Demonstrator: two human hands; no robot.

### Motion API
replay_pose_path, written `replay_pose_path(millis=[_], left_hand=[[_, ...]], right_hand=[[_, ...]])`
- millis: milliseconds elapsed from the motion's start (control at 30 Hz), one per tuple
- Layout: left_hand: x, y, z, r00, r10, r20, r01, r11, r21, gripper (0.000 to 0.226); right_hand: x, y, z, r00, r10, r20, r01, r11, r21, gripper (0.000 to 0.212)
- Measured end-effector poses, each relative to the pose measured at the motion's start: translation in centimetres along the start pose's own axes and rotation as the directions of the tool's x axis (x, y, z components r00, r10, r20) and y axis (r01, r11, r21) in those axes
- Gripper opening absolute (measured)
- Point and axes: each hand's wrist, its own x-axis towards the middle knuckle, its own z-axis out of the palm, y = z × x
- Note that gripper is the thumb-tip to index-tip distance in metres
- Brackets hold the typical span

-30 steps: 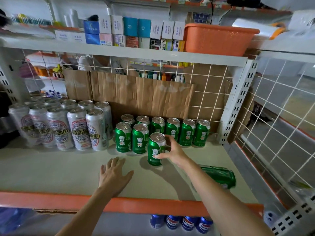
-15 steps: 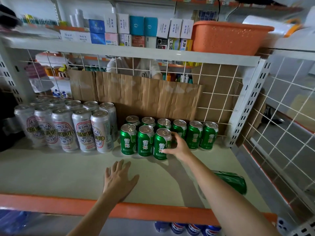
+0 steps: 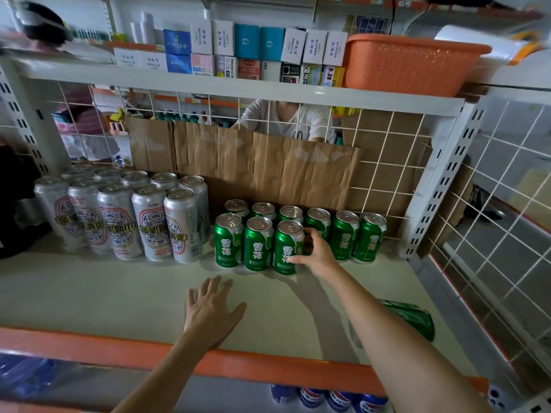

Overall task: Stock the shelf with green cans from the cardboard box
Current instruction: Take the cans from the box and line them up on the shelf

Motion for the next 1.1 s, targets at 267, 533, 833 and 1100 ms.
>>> replay_pose_path(millis=[267,533,833,1100], left_hand=[[-0.1,0.0,-0.1,1.0,0.012,-0.023,-0.011,1.0,0.02,0.104],[-0.3,0.0,-0.5,1.0,0.021,-0.011,-0.021,1.0,-0.016,0.082],[-0.1,-0.3,-0.3,1.0,0.027,0.004,-0.027,0.999,-0.043,0.06],[-0.2,-0.3,-0.4,1.0,0.025,-0.015,-0.026,0.996,-0.084,0.057]], right_hand=[[-0.5,0.0,0.3,1.0,0.009,-0.008,-0.009,1.0,0.02,0.073],[-1.9,-1.7,-0.2,0.999,0.045,0.03,-0.039,0.985,-0.17,0.077],[-8.5,-0.5,-8.6,0.976,0.072,0.206,0.017,0.916,-0.401,0.064],[-15.7,2.5,-15.7,0.969,0.179,0.169,-0.081,0.881,-0.466,0.087]])
